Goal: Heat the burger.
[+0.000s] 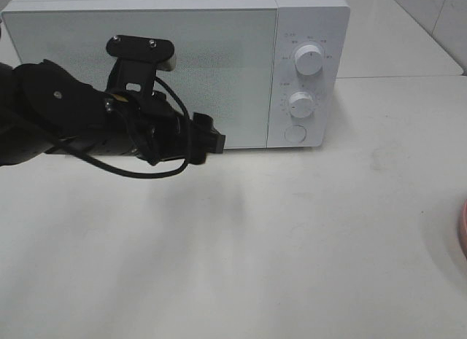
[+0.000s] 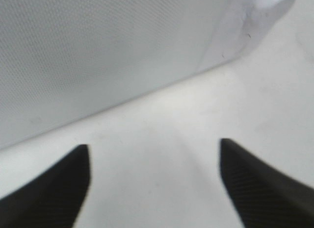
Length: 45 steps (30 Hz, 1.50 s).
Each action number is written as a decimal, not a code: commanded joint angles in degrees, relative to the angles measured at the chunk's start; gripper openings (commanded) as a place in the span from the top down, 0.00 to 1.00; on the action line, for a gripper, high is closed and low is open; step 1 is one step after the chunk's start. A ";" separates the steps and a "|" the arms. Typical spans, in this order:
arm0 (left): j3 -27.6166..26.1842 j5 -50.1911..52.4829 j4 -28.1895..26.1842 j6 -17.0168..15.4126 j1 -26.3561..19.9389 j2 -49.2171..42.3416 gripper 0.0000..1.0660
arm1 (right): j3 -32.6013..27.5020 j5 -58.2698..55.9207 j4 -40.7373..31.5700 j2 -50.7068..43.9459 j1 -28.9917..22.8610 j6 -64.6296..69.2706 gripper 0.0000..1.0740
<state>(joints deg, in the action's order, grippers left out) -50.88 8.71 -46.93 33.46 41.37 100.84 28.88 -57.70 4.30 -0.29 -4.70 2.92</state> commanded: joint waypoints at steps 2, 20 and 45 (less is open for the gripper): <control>1.32 -10.66 1.09 -0.11 0.34 -2.46 0.07 | -0.17 0.74 0.17 -1.72 0.29 -0.52 0.30; 1.32 -46.52 12.66 -7.62 -5.50 -9.00 0.08 | -0.17 0.74 0.17 -1.72 0.29 -0.52 0.30; 1.49 -75.11 37.30 -26.24 -42.69 -41.42 0.08 | -0.17 0.74 0.17 -1.72 0.29 -0.52 0.30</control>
<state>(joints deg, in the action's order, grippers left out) -49.85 -65.60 -11.86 9.40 -0.74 63.31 28.88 -57.64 4.30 -0.29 -4.70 2.92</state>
